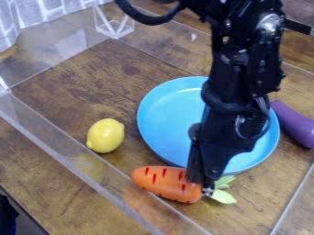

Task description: Put the carrot on the blue tray

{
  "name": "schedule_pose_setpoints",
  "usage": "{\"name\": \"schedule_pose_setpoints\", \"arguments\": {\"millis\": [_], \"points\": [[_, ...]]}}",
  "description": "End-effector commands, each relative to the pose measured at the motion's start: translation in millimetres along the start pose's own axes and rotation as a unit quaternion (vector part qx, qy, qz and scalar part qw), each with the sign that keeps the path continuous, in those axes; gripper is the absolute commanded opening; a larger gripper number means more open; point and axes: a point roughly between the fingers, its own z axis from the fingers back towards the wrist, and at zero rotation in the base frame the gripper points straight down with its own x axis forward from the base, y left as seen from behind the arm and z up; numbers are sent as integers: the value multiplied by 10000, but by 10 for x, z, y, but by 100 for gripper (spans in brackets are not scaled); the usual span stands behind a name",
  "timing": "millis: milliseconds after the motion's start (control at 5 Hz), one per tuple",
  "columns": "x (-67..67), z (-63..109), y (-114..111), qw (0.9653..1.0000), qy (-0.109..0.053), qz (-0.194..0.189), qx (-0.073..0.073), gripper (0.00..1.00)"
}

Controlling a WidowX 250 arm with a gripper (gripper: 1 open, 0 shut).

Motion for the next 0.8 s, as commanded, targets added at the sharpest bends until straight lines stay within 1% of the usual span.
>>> {"name": "schedule_pose_setpoints", "arguments": {"millis": [0, 200, 400, 600], "points": [[-142, -87, 47, 10000, 26, -29, -33, 100], [-86, -165, -124, 9997, -56, -215, -76, 0], [-63, -187, -237, 9993, -98, -342, -150, 0], [-57, -201, -299, 9990, -158, -389, -179, 0]]}}
